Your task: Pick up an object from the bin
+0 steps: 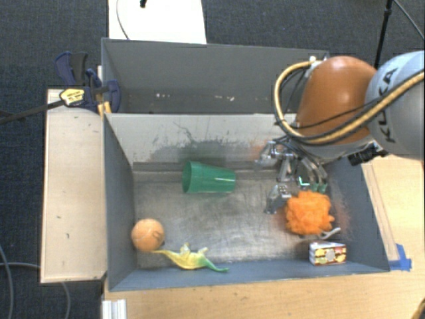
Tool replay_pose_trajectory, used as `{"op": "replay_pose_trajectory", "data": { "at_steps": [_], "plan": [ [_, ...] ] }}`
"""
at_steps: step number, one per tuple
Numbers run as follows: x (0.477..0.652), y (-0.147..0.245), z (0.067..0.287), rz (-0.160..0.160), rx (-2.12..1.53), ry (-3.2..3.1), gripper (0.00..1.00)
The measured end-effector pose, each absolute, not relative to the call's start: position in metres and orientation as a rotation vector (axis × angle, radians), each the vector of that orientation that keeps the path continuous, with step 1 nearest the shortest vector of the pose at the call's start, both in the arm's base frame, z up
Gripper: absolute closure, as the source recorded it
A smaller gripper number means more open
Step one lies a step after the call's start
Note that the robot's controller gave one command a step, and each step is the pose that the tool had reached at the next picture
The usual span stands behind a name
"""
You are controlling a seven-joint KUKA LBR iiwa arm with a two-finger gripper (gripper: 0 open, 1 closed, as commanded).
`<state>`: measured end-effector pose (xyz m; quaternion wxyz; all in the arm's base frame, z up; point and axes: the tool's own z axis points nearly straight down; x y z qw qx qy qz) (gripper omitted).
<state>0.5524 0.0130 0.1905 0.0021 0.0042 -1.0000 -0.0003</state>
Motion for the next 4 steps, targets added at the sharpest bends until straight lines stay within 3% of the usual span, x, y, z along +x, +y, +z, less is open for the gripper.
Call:
{"op": "replay_pose_trajectory", "data": {
  "at_steps": [1, 2, 3, 4],
  "plan": [
    [0.554, 0.013, 0.194, -0.001, 0.012, -3.145, 0.00],
    [0.572, -0.065, 0.129, 0.001, 0.102, -3.147, 0.00],
    [0.572, -0.021, 0.120, 0.000, 0.015, -3.142, 0.00],
    [0.553, -0.070, 0.126, -0.002, 0.044, -3.141, 0.00]
  ]
}}
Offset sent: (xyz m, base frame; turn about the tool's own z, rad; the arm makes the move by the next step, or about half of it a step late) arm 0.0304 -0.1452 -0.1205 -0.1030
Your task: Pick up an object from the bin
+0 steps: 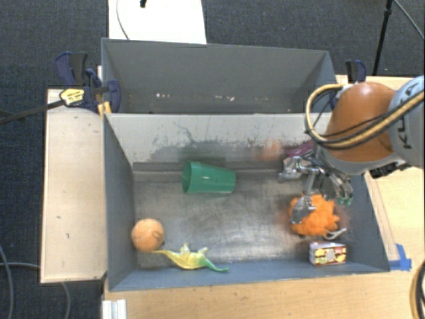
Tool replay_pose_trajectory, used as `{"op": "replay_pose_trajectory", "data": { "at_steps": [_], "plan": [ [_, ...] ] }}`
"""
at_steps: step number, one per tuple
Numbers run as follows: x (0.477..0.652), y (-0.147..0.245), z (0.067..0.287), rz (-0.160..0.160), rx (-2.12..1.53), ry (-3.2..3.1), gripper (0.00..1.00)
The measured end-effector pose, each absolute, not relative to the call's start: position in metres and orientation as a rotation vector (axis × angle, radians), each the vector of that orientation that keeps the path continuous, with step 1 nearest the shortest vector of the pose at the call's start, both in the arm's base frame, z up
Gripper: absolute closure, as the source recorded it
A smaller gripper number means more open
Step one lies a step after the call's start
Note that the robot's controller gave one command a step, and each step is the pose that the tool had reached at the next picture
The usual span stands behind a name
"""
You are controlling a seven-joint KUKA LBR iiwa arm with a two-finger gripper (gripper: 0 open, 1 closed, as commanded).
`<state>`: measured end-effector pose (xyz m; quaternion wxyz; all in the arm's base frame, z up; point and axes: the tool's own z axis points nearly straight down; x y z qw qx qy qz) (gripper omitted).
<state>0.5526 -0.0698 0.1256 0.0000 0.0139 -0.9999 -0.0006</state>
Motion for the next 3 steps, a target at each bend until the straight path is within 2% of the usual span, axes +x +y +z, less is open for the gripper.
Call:
{"op": "replay_pose_trajectory", "data": {
  "at_steps": [1, 2, 3],
  "plan": [
    [0.548, -0.110, 0.076, -0.003, 0.035, -3.144, 0.00],
    [0.534, -0.123, 0.074, -0.010, 0.040, -3.147, 1.00],
    [0.534, -0.123, 0.074, -0.010, 0.040, -3.147, 1.00]
  ]
}}
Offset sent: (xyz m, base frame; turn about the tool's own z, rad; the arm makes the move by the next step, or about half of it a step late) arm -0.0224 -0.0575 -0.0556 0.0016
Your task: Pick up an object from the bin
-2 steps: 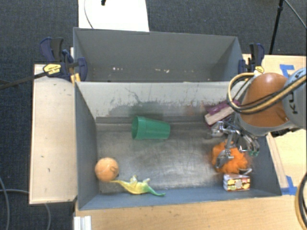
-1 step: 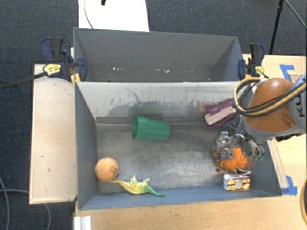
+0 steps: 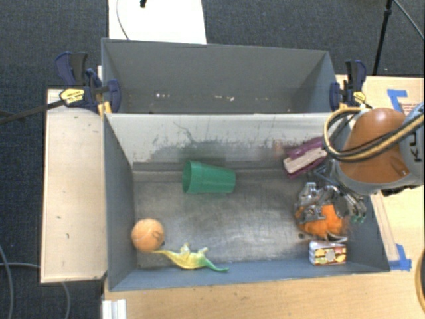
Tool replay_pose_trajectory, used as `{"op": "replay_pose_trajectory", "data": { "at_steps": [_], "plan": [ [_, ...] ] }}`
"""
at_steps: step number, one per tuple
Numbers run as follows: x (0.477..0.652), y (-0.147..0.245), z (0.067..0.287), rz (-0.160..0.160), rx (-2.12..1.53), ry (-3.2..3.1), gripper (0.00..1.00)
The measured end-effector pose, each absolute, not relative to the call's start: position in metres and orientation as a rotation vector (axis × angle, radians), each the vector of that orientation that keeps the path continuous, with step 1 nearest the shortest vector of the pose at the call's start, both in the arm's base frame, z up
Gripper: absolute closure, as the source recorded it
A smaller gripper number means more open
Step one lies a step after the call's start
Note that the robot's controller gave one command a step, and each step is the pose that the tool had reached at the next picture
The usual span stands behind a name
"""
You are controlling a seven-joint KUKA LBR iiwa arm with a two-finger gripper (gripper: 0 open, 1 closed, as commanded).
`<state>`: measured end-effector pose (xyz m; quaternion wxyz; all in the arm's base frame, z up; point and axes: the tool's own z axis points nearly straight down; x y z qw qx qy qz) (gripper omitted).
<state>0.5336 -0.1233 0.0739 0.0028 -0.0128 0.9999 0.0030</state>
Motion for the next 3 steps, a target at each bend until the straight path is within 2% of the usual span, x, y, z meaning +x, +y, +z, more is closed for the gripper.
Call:
{"op": "replay_pose_trajectory", "data": {
  "at_steps": [3],
  "plan": [
    [0.532, -0.122, 0.093, 0.006, -0.046, 3.141, 1.00]
  ]
}}
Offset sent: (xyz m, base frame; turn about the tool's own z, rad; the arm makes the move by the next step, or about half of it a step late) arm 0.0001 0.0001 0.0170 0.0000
